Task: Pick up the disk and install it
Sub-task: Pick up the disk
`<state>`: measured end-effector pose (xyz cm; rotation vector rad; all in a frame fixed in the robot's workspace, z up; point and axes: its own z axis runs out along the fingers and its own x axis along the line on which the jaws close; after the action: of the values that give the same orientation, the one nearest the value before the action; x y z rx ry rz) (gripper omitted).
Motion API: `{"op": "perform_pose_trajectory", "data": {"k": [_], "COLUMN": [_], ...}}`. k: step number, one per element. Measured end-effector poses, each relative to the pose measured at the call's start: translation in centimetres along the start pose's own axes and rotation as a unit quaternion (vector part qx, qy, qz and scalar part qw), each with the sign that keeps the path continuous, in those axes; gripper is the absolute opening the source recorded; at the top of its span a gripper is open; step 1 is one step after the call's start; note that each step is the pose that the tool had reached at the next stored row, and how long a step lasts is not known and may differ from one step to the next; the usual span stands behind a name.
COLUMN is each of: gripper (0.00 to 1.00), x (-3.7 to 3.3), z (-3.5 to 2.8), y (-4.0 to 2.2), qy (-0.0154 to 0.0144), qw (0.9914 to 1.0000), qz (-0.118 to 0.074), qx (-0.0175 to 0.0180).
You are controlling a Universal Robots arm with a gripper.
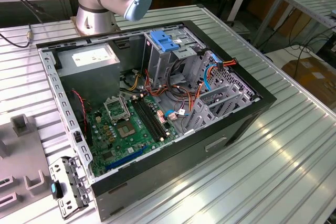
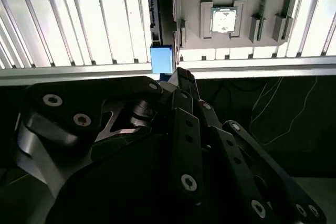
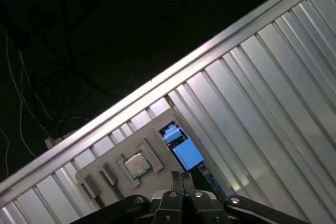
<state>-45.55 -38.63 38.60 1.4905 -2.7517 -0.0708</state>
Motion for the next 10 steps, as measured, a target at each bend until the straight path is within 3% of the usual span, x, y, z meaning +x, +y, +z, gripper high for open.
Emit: {"op": "perform_pose_trajectory", "data": {"k": [3, 6, 10], "gripper": [0.11, 0.11, 0.11], "x": [0.0, 0.0, 0.0], "z": [0.0, 0.0, 0.0], "y": [0.0, 0.0, 0.0], "qy": [0.0012, 0.0028, 0.0034], "qw": [0.99961, 0.99807, 0.99709], "qz": [-0.028, -0.062, -0.076], "qx": [-0.0003, -0.0007, -0.0009]}}
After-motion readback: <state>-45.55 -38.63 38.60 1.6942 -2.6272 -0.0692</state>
